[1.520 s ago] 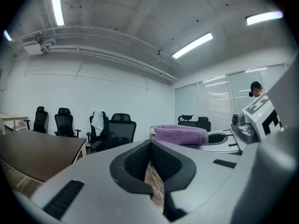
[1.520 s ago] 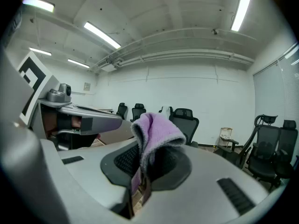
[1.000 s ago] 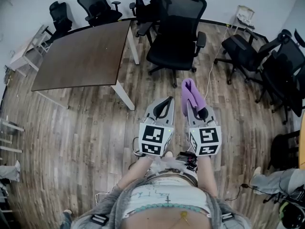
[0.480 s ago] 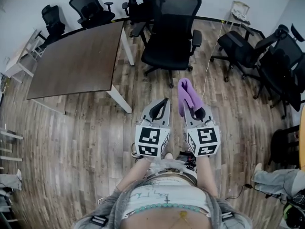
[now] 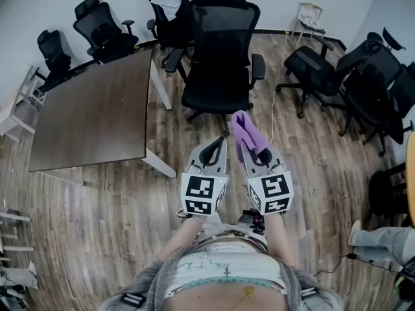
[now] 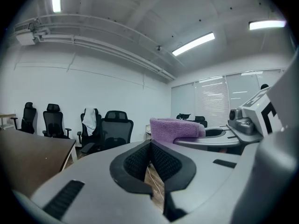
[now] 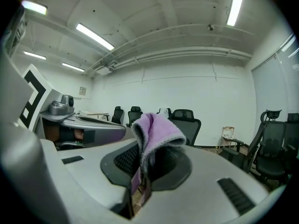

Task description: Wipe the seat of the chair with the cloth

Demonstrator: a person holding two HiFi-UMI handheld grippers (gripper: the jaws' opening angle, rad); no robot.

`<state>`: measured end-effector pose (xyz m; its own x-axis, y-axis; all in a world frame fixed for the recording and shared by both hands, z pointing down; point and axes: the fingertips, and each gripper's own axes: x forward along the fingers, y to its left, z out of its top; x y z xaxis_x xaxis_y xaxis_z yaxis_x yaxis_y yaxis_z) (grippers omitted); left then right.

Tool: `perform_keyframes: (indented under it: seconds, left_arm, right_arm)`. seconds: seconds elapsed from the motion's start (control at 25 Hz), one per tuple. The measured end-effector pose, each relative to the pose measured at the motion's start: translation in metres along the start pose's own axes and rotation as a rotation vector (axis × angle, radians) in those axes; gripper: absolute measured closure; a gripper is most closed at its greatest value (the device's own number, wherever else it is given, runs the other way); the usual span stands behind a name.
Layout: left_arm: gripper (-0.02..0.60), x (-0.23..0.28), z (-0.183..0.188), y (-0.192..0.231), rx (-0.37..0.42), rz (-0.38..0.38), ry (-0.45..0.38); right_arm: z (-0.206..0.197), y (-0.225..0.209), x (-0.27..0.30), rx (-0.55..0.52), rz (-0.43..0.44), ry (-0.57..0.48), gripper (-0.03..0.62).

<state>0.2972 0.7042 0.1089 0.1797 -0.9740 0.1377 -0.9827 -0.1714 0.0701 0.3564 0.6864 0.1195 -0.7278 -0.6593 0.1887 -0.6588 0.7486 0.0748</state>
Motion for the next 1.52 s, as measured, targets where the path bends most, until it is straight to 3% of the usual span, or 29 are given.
perform_keyframes:
  seconds: [0.44, 0.84, 1.12, 1.52]
  left_arm:
    - [0.574, 0.027, 0.007, 0.073, 0.015, -0.041, 0.013]
    - [0.574, 0.043, -0.001, 0.107, -0.026, -0.026, 0.025]
    - [0.574, 0.085, 0.007, 0.123, -0.014, -0.008, 0.03]
    - [0.574, 0.159, 0.048, 0.139, -0.007, 0.048, 0.001]
  right_arm:
    - [0.012, 0.015, 0.079, -0.001, -0.031, 0.017, 0.546]
    - [0.0, 0.017, 0.112, 0.023, -0.025, 0.052, 0.546]
    - [0.009, -0.007, 0.153, 0.016, 0.01, 0.042, 0.546]
    - [0.043, -0.062, 0.212, -0.014, 0.084, 0.023, 0.546]
